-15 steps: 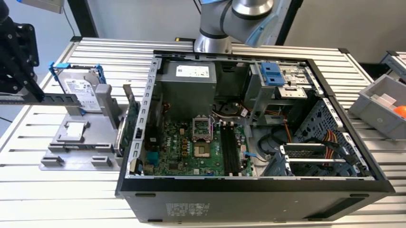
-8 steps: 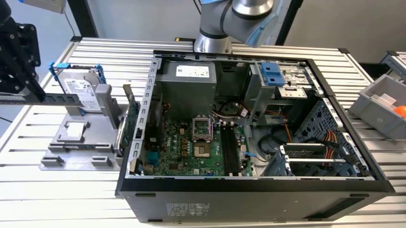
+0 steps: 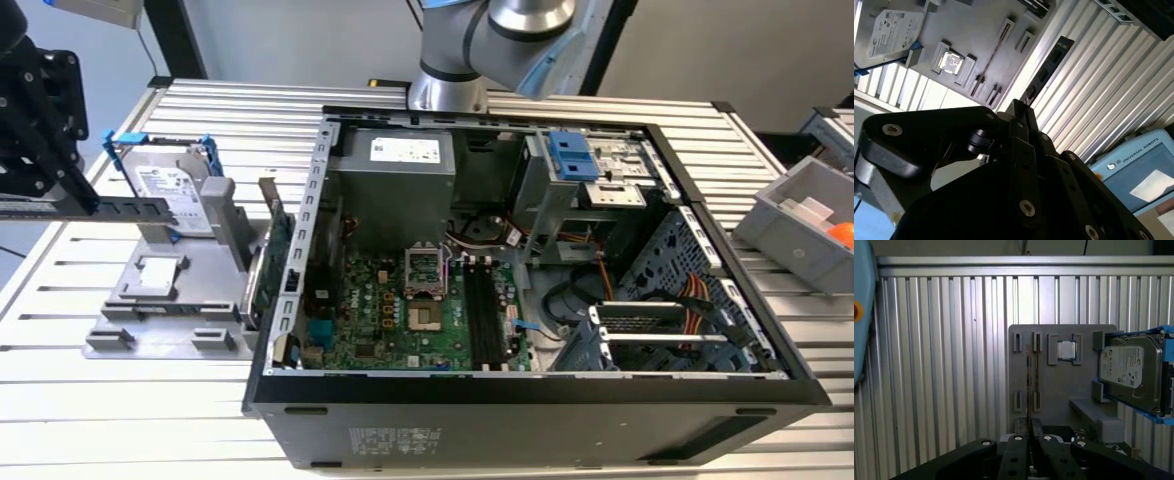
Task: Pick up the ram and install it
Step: 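Pick up the ram and move it above insertion slot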
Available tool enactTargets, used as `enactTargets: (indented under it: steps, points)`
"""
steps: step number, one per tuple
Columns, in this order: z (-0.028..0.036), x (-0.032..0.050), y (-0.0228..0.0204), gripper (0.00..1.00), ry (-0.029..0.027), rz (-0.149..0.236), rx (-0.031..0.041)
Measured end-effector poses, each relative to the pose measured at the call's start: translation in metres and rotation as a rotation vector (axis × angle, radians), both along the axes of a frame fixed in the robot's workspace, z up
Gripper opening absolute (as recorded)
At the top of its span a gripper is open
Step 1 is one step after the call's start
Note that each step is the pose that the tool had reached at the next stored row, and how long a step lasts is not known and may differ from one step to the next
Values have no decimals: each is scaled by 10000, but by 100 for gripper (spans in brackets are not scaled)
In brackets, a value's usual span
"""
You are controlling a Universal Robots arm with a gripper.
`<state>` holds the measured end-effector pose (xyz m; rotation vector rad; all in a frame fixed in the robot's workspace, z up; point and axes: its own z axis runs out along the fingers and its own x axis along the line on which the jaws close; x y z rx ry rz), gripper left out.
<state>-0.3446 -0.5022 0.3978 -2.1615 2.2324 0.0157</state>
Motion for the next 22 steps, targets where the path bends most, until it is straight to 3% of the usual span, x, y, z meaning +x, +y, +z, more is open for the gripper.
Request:
enactTargets:
  steps: [11,22]
  points:
    - [1,40,0,0,1,1,0]
    - [0,218,0,0,1,0,0]
